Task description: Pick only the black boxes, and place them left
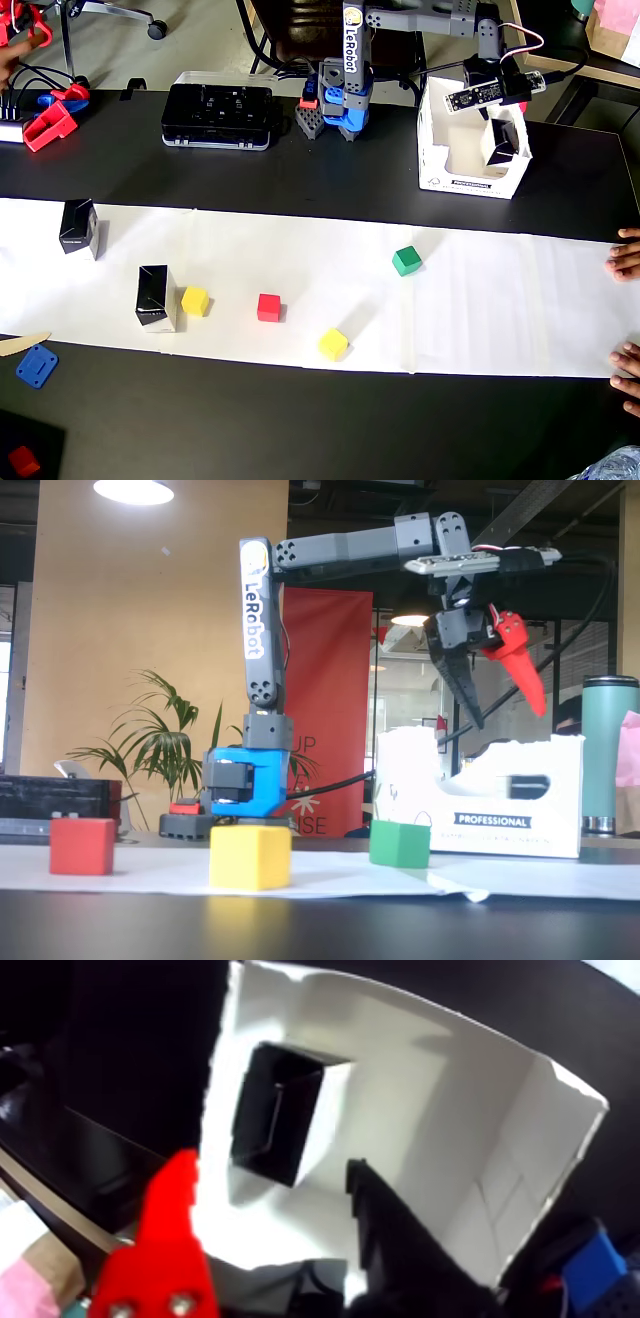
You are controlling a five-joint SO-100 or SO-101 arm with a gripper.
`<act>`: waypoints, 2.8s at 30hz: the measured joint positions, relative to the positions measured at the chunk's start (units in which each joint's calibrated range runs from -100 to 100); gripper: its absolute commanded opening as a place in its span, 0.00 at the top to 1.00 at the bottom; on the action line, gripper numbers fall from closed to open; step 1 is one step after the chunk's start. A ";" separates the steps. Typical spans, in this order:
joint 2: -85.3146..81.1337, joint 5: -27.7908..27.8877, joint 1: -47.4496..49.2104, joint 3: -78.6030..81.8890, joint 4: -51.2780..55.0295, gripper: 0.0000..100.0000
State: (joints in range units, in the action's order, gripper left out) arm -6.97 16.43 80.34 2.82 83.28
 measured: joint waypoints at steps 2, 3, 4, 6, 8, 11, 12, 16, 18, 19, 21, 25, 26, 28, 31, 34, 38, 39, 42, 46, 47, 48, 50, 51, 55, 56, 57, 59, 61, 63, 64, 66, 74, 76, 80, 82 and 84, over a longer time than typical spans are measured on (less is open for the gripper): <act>0.00 1.47 0.00 0.00 1.27 0.64; 0.00 2.49 -0.09 0.00 1.52 0.63; 0.00 3.71 -0.74 0.00 1.69 0.63; 0.00 7.08 -3.78 -0.09 1.69 0.63; 0.00 10.89 -8.12 -0.97 1.69 0.63; -0.57 17.14 -16.52 -3.00 1.69 0.63; -1.23 18.90 -19.20 -3.53 1.69 0.63; -4.18 24.47 -30.64 -6.09 1.69 0.61; -4.76 26.81 -36.27 -7.24 1.69 0.58; -4.84 28.03 -39.50 -7.77 1.69 0.58; -4.84 30.43 -46.05 -8.74 1.69 0.58; -4.84 35.36 -58.98 -9.00 1.69 0.58; -4.84 36.53 -61.56 -9.00 1.69 0.58; -4.84 38.83 -67.01 -9.00 1.69 0.58; -4.84 41.71 -74.30 -9.00 1.69 0.58; -4.84 43.27 -80.20 -9.00 1.69 0.57; -1.89 44.59 -86.11 -12.62 0.08 0.57; -0.49 45.08 -87.40 -13.59 -0.76 0.57; 4.35 46.84 -91.46 -16.06 -3.38 0.57; 10.91 47.77 -95.71 -20.83 -6.84 0.57; 12.39 47.81 -96.45 -22.15 -7.60 0.57; 13.78 47.86 -97.19 -23.48 -8.19 0.57; 16.49 48.69 -98.57 -26.30 -9.46 0.57; 17.80 49.33 -99.22 -27.80 -9.80 0.57; 21.82 52.41 -102.45 -32.83 -10.14 0.58; 22.89 53.24 -103.37 -34.25 -10.14 0.58; 23.79 53.92 -104.11 -35.48 -10.14 0.58; 25.35 55.43 -105.40 -37.86 -10.14 0.58; 26.58 56.70 -106.60 -39.89 -10.14 0.58; 27.97 57.39 -107.43 -41.13 -10.56 0.58; 28.71 57.48 -107.61 -41.31 -11.23 0.58; 30.76 57.48 -107.71 -41.48 -13.60 0.58; 40.44 57.48 -107.71 -41.48 -19.00 0.58; 41.59 57.48 -107.71 -41.48 -19.26 0.58; 42.99 57.48 -107.71 -41.48 -19.85 0.58; 44.13 56.70 -107.71 -41.48 -22.47 0.58; 45.37 55.87 -107.71 -41.48 -25.93 0.58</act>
State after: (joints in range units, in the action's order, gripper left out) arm 38.39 72.31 -27.37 -38.66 57.35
